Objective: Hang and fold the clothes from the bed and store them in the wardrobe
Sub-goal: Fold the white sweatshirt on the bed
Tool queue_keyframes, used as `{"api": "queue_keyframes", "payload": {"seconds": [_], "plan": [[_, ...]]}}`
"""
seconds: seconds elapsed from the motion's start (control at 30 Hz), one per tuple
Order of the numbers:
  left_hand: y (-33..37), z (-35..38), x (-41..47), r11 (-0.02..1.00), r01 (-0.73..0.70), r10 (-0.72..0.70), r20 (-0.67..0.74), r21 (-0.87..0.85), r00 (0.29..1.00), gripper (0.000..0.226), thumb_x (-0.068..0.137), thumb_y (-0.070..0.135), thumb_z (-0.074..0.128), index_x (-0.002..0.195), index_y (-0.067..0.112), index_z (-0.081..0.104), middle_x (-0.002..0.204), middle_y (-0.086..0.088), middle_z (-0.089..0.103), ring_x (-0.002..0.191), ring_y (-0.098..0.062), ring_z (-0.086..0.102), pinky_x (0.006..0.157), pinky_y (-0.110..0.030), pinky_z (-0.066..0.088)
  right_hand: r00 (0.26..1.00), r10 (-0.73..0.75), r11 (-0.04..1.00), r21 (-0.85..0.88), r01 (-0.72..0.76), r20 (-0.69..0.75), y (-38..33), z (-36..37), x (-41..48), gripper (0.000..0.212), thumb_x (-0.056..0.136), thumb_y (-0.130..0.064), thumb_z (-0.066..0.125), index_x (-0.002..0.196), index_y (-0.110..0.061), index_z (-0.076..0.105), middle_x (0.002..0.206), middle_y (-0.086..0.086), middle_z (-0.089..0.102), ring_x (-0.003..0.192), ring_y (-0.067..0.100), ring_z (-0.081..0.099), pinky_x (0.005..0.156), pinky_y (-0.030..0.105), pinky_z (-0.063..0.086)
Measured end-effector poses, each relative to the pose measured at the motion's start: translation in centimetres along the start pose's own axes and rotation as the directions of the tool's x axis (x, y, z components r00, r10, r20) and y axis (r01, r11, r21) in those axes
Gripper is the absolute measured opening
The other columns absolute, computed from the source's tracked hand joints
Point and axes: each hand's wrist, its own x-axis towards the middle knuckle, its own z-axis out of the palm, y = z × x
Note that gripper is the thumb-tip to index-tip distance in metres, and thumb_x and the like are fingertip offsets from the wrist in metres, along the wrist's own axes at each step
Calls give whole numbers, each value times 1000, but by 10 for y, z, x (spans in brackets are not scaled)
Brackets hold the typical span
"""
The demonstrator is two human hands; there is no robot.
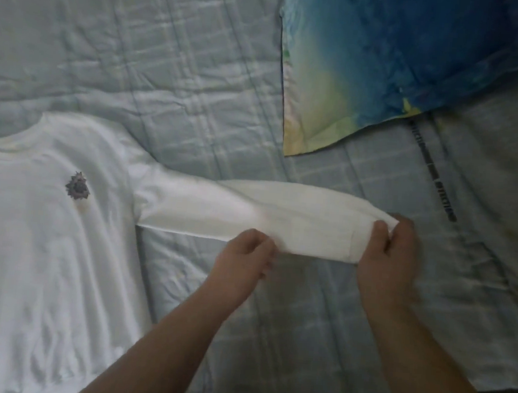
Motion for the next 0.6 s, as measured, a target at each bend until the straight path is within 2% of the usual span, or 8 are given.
{"api": "queue_keyframes", "payload": {"seconds": [0.07, 0.13, 0.2, 0.27, 0.37, 0.47, 0.53, 0.6], "plan": [[2, -7, 18, 867, -281, 352, -108, 412, 930, 18, 89, 14, 54, 99, 24, 66, 102, 7, 68, 97, -14, 60, 86, -27, 47, 1000, 9, 1000, -30, -8, 18, 11, 6, 13, 15, 101, -9, 49, 109, 1, 56, 95, 8, 54, 80, 4, 41, 71, 21, 28], [-9, -5, 43, 566, -375, 568, -17, 735, 823, 40, 89, 17, 53, 128, 21, 60, 133, -2, 59, 128, -22, 47, 109, -35, 38, 999, 15, 987, -162, -9, 36, 32, 14, 23, 17, 100, -21, 49, 105, -6, 57, 97, 15, 62, 83, 23, 53, 71, 29, 36], [-17, 4, 64, 402, -314, 494, 85, 860, 865, 58, 95, 36, 36, 151, 23, 38, 159, -11, 35, 149, -33, 23, 121, -50, 23, 998, 55, 962, -270, -42, 42, 52, 20, 28, 25, 94, -31, 46, 100, -10, 57, 98, 21, 66, 86, 35, 62, 73, 40, 47], [-24, 16, 77, 318, -248, 317, 144, 915, 938, 68, 94, 50, 12, 158, 29, 17, 167, -9, 13, 154, -32, 1, 123, -55, 7, 995, 95, 957, -278, -84, 25, 60, 21, 29, 30, 91, -32, 45, 98, -6, 57, 97, 25, 66, 87, 39, 63, 76, 43, 49], [-22, 29, 77, 282, -206, 302, 117, 937, 946, 66, 95, 54, 12, 157, 33, 20, 167, -5, 16, 154, -30, 5, 119, -61, 5, 993, 104, 968, -226, -112, -49, 61, 12, 30, 34, 95, -29, 44, 105, 1, 59, 102, 27, 63, 93, 39, 61, 79, 41, 44], [-7, 25, 75, 276, -171, 424, 40, 946, 905, 53, 98, 49, 27, 146, 34, 44, 154, 1, 43, 138, -30, 40, 107, -51, 31, 994, 88, 982, -160, -98, -68, 57, 2, 29, 32, 97, -26, 46, 107, 2, 59, 104, 26, 63, 95, 34, 59, 78, 35, 39], [1, 13, 83, 336, -187, 465, 10, 923, 885, 41, 99, 38, 38, 137, 33, 53, 142, 4, 54, 116, -30, 55, 92, -42, 43, 997, 79, 984, -159, -80, -14, 60, 4, 28, 32, 96, -26, 47, 104, 2, 60, 100, 25, 63, 91, 32, 58, 74, 29, 34], [14, -1, 98, 441, -193, 400, 0, 876, 916, 43, 98, 24, 44, 138, 37, 51, 140, 5, 53, 109, -27, 60, 86, -39, 49, 996, 78, 977, -200, -70, 33, 66, 9, 28, 32, 93, -30, 47, 99, -1, 60, 95, 23, 64, 86, 33, 59, 71, 27, 31]]}}
